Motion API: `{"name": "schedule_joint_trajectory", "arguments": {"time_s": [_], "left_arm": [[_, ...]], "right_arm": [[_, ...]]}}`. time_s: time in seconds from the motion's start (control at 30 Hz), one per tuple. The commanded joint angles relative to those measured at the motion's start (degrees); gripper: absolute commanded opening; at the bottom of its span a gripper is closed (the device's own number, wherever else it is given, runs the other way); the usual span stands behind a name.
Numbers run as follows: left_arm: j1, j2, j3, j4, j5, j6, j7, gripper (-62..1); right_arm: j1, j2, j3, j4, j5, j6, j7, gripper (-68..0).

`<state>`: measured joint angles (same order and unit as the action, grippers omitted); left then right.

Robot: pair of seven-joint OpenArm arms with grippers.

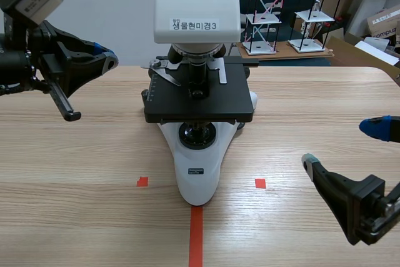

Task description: Return to the home posture

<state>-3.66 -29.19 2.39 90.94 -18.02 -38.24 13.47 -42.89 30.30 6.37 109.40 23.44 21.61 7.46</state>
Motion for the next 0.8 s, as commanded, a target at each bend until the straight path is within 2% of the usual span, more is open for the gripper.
{"name": "schedule_joint_trajectory", "arguments": {"time_s": [0.0, 0.77], "left_arm": [[-0.15, -0.04, -0.48, 0.83, -0.83, -0.09, -0.57, -59.4], [-0.15, -0.04, -0.48, 0.83, -0.83, -0.07, -1.03, -59.4]], "right_arm": [[0.04, 0.48, 0.68, 0.79, 0.59, -0.22, 1.01, -6.2], [0.04, 0.48, 0.68, 0.79, 0.61, -0.2, 1.01, -6.2]]}}
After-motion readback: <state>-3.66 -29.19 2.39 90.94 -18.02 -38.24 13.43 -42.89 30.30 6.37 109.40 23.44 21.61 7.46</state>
